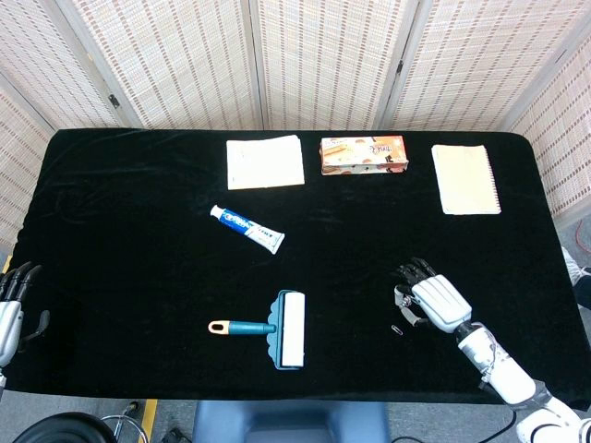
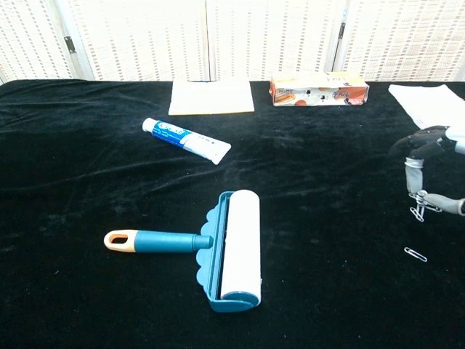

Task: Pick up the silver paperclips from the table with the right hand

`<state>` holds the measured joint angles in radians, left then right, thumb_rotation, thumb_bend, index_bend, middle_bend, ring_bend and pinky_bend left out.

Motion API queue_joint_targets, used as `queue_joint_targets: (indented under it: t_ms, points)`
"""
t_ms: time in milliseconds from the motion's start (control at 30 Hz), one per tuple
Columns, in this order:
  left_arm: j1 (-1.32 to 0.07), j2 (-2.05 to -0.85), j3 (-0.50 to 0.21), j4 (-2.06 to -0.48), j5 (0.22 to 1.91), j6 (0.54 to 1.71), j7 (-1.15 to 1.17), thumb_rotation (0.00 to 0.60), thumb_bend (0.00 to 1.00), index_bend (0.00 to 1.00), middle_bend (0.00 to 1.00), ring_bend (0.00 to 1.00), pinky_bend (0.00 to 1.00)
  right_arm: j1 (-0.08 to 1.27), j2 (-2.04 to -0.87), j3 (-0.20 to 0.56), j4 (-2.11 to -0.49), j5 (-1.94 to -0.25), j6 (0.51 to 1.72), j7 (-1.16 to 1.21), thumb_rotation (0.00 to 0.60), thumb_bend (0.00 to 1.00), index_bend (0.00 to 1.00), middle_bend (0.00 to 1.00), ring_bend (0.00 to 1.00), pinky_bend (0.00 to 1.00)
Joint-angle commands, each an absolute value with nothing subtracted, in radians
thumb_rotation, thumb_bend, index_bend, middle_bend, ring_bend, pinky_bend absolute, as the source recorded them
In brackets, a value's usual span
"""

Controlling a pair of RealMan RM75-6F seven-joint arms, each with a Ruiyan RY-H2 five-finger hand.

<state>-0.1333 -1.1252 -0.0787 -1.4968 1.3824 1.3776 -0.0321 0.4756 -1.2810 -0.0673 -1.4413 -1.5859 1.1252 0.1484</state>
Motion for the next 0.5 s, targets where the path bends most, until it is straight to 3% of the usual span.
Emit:
queue_joint_targets:
  t_ms: [33, 500]
  points:
    - [-0.134, -1.126, -0.078, -1.497, 1.382, 1.377, -0.03, 0.6, 0.56, 0.03, 0.06, 0.07, 0.0, 0.47, -1.285, -0.071, -1.434, -1.587, 1.124, 0.156, 0.6, 0.68, 1.0, 0.21, 0.12, 0.0]
    - [-0.14, -1.126, -0.081, -1.493, 1.372, 1.362, -0.034, 0.6, 0.56, 0.03, 0.06, 0.07, 0.0, 0.475, -1.34, -0.07, -1.359, -1.592, 1.091, 0.21, 0.6, 0.68, 1.0, 0.21, 0.12, 0.0]
